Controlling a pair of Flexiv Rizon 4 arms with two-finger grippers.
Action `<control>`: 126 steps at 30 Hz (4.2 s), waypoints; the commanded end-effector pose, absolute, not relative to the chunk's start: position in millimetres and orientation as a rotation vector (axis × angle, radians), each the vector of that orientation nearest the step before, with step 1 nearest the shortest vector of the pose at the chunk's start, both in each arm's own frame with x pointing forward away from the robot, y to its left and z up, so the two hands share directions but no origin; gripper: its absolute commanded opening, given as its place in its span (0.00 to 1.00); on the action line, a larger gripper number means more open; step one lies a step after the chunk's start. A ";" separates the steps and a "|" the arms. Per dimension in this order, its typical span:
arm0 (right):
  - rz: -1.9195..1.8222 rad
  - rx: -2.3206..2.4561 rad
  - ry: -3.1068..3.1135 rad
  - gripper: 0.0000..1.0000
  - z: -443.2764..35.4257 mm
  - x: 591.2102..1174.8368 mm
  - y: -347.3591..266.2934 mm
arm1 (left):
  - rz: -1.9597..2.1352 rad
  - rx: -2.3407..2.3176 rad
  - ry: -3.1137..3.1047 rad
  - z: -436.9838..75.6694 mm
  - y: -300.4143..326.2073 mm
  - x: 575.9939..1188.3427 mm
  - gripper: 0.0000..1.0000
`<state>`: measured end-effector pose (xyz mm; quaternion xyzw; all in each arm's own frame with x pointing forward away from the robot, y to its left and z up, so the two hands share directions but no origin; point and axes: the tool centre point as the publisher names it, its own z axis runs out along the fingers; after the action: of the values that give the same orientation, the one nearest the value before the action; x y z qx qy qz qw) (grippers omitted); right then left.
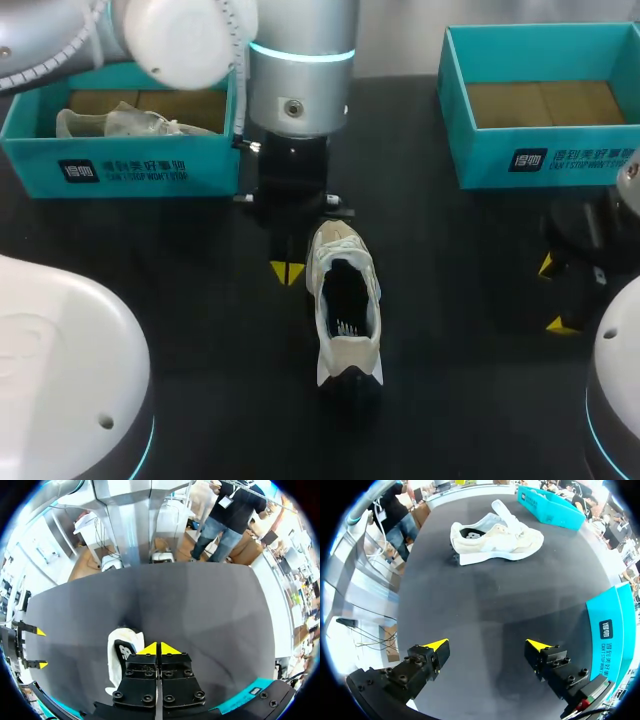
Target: Take the shoe out of the shoebox, open the shoe tongue, remove and reinsert the insole, then place the shoe into the shoebox
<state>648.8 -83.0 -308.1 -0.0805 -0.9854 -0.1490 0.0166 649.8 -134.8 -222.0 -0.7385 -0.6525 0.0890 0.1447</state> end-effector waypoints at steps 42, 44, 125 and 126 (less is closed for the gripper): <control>-0.463 -0.250 -3.065 1.00 -308.3 648.0 -83.2 | -0.057 -2.295 -1.670 -372.4 -198.1 678.3 0.00; -0.463 -0.250 -3.065 1.00 -308.3 648.0 -83.2 | -0.054 -2.283 -1.661 -379.9 -197.4 678.4 0.00; -0.463 -0.250 -3.065 1.00 -308.3 648.0 -83.2 | 0.072 -2.220 -1.946 -419.1 -226.1 650.1 0.00; -0.463 -0.250 -3.065 1.00 -308.3 648.0 -83.2 | 0.059 -2.215 -1.961 -416.9 -222.8 654.2 0.00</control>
<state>649.2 -83.2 -307.7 -0.0800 -0.9854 -0.1495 0.0171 643.7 -219.2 -405.9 -0.7471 -0.6581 0.0321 0.0876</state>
